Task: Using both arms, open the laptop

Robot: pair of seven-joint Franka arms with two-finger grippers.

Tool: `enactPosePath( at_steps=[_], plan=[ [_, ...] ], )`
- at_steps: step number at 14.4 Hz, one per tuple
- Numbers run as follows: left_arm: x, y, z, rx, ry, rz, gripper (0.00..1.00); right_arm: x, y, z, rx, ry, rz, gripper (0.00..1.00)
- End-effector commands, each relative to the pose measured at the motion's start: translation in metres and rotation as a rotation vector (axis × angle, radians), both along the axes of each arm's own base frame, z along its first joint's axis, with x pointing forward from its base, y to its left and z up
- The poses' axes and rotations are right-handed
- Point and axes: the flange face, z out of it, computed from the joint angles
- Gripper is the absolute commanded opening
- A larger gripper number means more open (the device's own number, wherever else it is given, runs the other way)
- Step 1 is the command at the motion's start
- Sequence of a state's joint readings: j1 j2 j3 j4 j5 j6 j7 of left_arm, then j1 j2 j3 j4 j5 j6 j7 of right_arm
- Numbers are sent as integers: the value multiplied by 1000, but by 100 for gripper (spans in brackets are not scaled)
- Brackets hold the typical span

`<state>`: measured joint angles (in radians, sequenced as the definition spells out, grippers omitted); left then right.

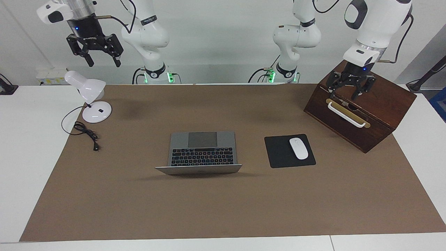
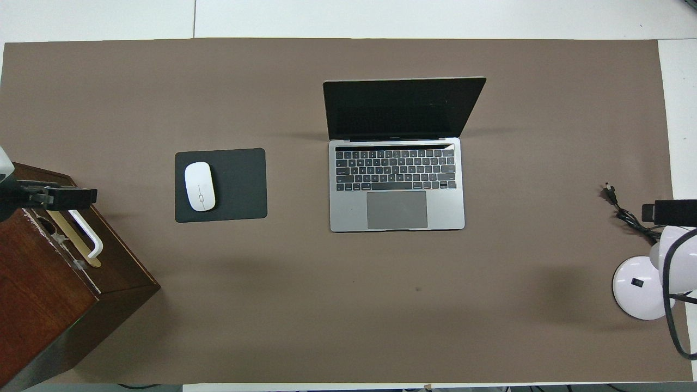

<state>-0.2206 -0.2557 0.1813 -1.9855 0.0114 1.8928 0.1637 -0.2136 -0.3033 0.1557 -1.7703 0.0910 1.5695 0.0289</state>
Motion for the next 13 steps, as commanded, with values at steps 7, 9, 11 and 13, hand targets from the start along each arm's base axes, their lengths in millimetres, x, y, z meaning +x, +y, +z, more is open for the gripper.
enactPosePath(
  at_steps=[7, 9, 11, 13],
  plan=[
    [-21, 23, 33, 24, 143, 88, 100, 62, -18, -19, 34, 57, -16, 100],
    [-16, 18, 40, 22, 130, 136, 100, 60, -20, -21, 22, 87, -26, 100],
    [-13, 16, 42, 20, 122, 139, 100, 53, -31, -31, -60, 114, -40, 100],
    [-13, 18, 48, 15, 118, 147, 100, 46, -40, -41, -75, 102, -49, 100]
  ],
)
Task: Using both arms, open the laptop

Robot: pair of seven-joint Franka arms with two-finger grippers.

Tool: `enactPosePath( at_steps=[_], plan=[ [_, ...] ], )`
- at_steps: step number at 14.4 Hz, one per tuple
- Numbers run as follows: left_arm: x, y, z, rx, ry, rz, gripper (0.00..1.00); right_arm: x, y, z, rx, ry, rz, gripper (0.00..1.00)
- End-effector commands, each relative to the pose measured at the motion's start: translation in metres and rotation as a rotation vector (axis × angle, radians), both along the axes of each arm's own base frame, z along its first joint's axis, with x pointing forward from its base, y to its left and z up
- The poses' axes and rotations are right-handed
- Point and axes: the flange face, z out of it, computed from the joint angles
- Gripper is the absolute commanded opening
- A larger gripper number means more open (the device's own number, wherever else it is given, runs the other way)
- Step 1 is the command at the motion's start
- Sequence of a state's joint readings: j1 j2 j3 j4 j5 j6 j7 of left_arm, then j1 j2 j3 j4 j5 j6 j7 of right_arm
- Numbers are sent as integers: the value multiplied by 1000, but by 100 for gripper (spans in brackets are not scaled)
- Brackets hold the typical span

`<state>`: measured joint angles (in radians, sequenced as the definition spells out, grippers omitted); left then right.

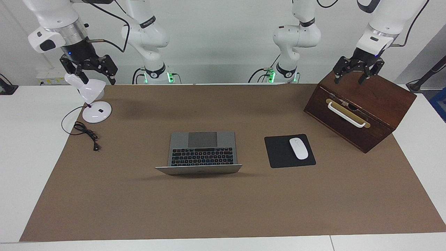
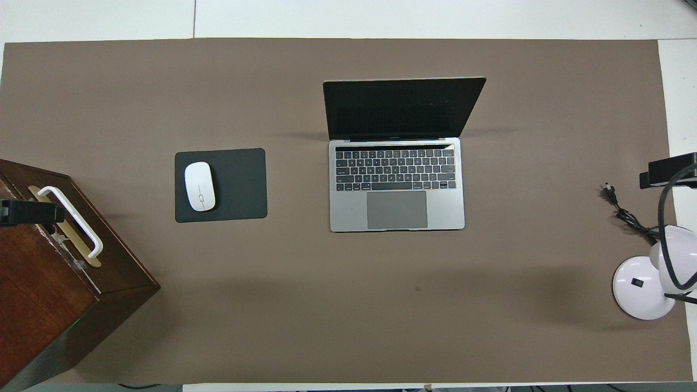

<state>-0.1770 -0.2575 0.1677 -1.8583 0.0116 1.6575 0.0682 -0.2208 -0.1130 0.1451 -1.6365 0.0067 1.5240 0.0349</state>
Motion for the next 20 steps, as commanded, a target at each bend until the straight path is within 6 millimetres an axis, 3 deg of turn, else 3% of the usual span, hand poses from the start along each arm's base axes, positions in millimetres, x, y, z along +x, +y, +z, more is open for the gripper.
enactPosePath(
  at_steps=[1, 6, 20],
  plan=[
    [4, 2, 8, 18, 13, 25, 100, -9, -13, -9, -29, -7, -13, 100],
    [5, 1, 10, 16, 11, 42, 100, 0, -13, -26, -20, -43, 5, 100],
    [-5, 2, 6, 17, 88, 38, 100, -1, -15, -30, -20, -51, 0, 100]
  ],
)
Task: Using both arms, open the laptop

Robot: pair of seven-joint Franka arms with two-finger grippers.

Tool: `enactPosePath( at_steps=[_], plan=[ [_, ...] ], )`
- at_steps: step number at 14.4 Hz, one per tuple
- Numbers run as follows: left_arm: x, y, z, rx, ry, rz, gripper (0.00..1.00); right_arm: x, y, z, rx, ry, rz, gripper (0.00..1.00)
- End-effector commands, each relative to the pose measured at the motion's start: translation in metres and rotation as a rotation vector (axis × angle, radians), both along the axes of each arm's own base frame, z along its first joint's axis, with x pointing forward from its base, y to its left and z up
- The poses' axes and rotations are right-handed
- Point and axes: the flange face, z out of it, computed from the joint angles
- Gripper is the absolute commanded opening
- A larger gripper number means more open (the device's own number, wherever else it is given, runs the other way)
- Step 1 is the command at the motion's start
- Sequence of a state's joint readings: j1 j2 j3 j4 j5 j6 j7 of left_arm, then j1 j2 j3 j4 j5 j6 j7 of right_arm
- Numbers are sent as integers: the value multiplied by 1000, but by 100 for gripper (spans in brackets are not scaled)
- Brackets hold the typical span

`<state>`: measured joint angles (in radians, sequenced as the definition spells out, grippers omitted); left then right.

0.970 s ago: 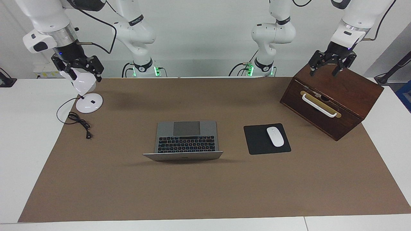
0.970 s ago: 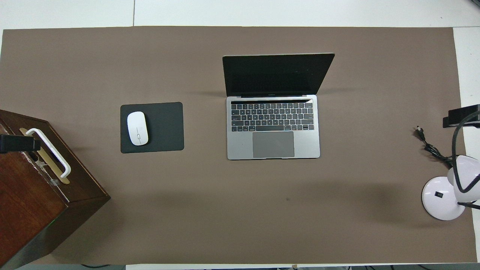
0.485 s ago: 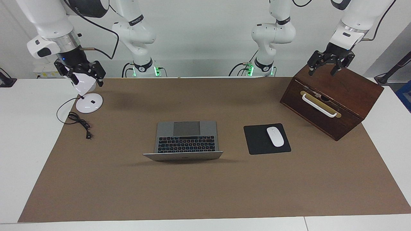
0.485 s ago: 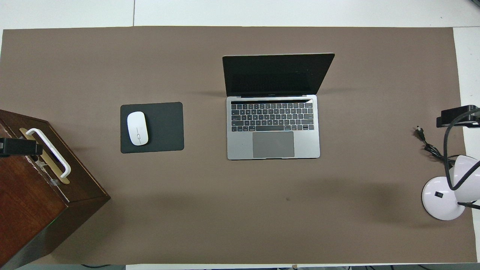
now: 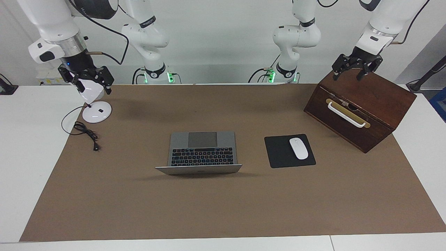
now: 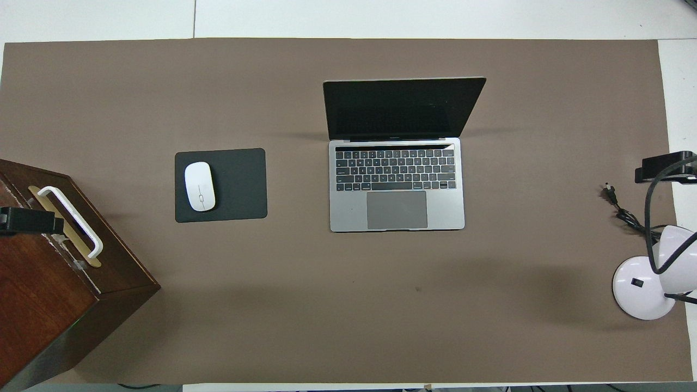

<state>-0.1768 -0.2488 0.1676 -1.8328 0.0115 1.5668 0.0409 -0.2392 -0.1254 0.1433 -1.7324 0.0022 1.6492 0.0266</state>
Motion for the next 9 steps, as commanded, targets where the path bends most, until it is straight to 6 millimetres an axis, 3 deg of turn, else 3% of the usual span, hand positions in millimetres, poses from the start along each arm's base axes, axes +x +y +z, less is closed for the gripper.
enactPosePath(
  at_steps=[1, 9],
  plan=[
    [1, 2, 6, 14, 12, 11, 100, -7, -5, -1, -11, -17, 12, 100],
    [1, 2, 6, 15, 13, 12, 100, -7, -18, -2, -12, -26, -14, 100]
  ],
)
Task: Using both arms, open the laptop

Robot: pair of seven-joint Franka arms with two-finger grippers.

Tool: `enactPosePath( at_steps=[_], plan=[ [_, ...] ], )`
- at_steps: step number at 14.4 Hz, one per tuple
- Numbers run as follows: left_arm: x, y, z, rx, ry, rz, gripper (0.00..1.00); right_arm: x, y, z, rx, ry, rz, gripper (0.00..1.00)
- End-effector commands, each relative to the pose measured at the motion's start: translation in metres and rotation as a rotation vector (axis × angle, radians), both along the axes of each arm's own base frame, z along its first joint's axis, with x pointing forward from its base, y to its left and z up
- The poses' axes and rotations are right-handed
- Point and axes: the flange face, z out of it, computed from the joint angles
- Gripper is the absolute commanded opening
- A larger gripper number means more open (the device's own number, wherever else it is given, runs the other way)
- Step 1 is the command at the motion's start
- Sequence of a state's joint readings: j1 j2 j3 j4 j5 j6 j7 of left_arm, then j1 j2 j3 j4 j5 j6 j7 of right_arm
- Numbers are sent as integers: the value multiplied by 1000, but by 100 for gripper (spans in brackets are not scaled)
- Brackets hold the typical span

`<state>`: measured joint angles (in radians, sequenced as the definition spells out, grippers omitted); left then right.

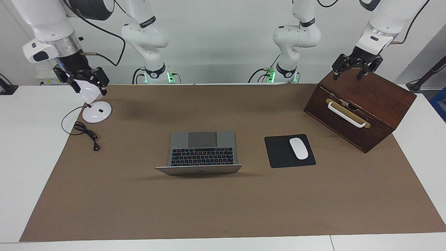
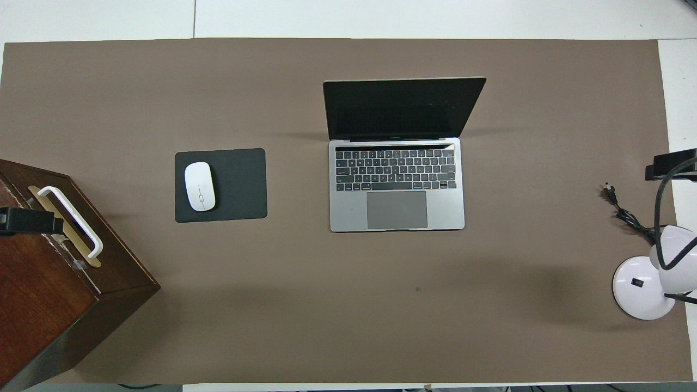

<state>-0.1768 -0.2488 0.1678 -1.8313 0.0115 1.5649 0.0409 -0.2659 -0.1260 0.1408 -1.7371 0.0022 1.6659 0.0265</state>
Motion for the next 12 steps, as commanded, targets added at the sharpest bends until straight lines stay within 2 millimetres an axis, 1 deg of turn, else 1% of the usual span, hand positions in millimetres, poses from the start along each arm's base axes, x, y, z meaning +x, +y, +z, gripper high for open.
enactPosePath(
  at_steps=[1, 5, 8, 12],
  plan=[
    [1, 2, 6, 15, 11, 12, 100, -7, -4, -1, -12, -15, 13, 100],
    [1, 2, 5, 15, 11, 12, 100, -1, -3, 4, -13, -49, 15, 100],
    [2, 2, 5, 15, 10, 11, 100, 6, 8, 10, 26, -81, 50, 100],
    [2, 1, 6, 15, 10, 9, 100, 7, 6, 17, 22, -94, 58, 100]
  ],
)
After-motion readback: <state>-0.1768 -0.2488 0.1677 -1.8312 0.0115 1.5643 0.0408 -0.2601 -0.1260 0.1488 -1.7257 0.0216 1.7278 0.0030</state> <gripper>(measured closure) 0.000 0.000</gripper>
